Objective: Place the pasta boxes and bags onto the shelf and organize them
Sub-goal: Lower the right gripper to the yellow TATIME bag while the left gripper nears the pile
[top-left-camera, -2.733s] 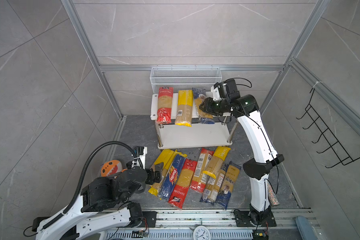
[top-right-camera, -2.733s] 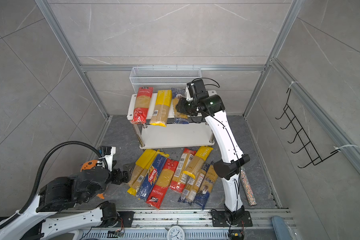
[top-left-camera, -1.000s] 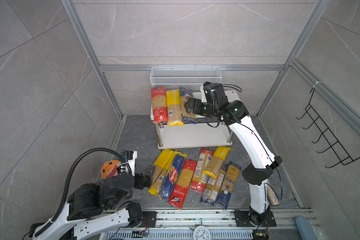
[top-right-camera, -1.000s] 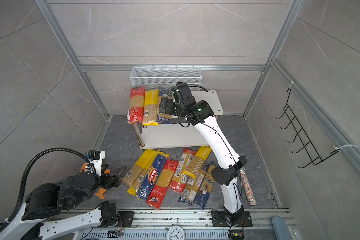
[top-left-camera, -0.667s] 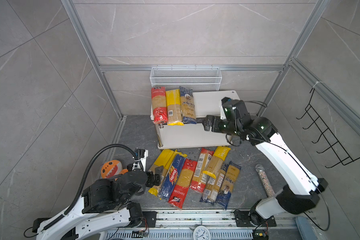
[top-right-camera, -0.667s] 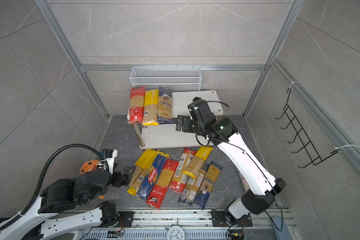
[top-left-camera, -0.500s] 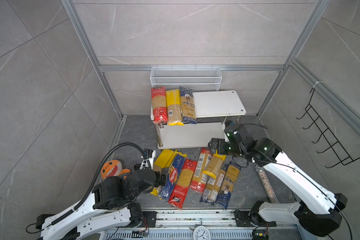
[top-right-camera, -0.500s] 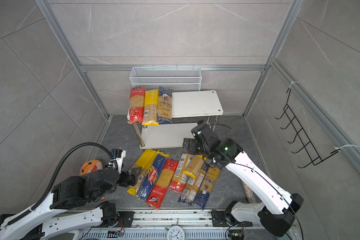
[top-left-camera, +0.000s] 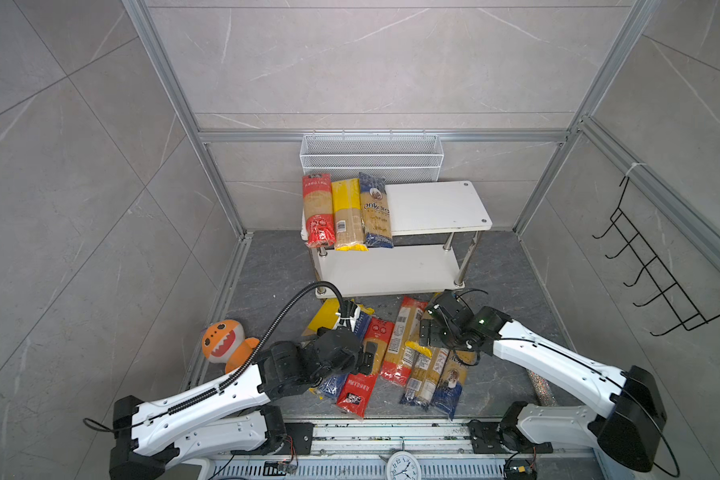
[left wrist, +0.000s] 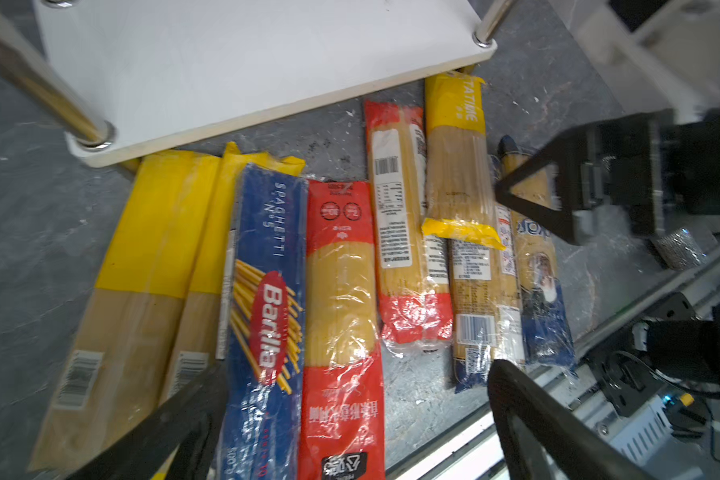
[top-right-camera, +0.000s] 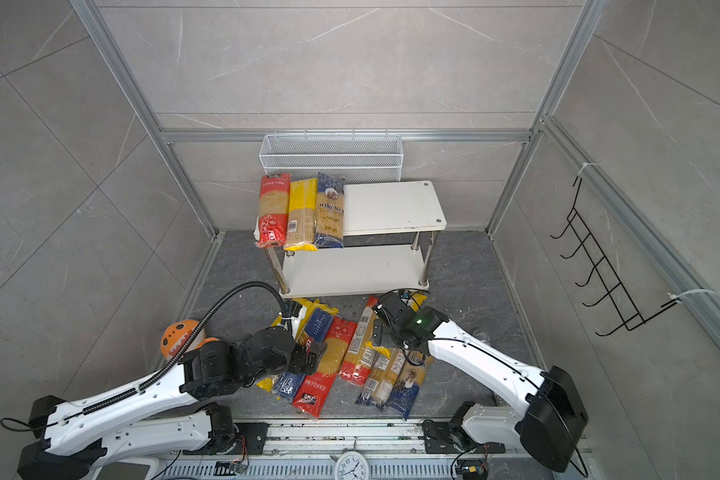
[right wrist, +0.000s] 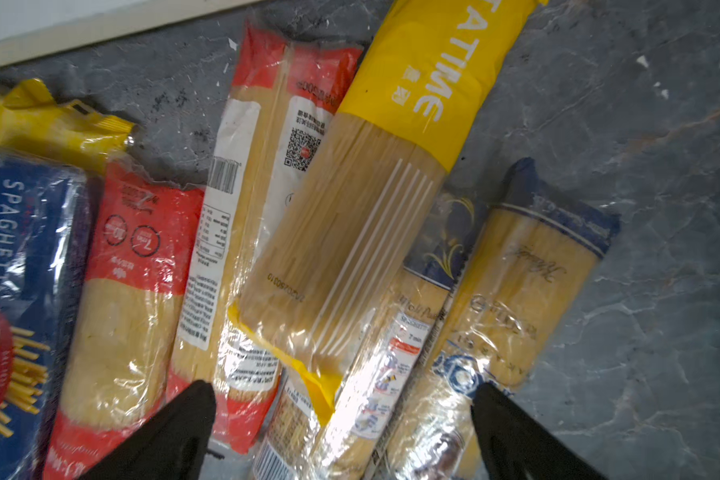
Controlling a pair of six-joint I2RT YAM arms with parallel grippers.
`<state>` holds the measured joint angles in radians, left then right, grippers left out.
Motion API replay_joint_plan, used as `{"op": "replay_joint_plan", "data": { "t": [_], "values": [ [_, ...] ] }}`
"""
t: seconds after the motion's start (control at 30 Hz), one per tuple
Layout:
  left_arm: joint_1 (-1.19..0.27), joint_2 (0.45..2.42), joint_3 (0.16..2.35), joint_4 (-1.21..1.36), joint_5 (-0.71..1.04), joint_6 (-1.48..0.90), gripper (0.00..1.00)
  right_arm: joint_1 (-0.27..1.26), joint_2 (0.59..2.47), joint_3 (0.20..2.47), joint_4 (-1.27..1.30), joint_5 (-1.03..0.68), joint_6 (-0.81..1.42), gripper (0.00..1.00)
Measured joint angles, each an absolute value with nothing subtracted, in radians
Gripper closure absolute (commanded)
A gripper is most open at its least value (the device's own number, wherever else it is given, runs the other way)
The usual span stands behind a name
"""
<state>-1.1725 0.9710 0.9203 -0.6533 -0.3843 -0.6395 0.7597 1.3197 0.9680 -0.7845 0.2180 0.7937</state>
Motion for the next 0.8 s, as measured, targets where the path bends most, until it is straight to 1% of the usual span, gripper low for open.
{"op": "replay_joint_plan", "data": {
  "t": [0.13, 0.27, 0.6, 0.8],
  "values": [
    [-1.172, 1.052, 0.920, -0.569, -0.325, -0.605, 0.00, 0.737, 1.451, 0.970, -0.726, 0.210, 0.794, 0.00],
    [-1.172, 1.099, 0.919, -0.519, -0.285, -0.574, 0.00, 0.692, 1.528, 0.970, -0.668, 0.182, 0.794, 0.00],
    [-1.124, 1.101, 0.911, -0.463, -0.217, -0.526, 0.00, 0.651, 1.645, 1.019, -0.604, 0.142, 0.793, 0.00],
    [-1.117, 1.101, 0.901, -0.461, -0.196, -0.518, 0.00, 0.633, 1.655, 1.027, -0.601, 0.130, 0.794, 0.04]
  ]
}}
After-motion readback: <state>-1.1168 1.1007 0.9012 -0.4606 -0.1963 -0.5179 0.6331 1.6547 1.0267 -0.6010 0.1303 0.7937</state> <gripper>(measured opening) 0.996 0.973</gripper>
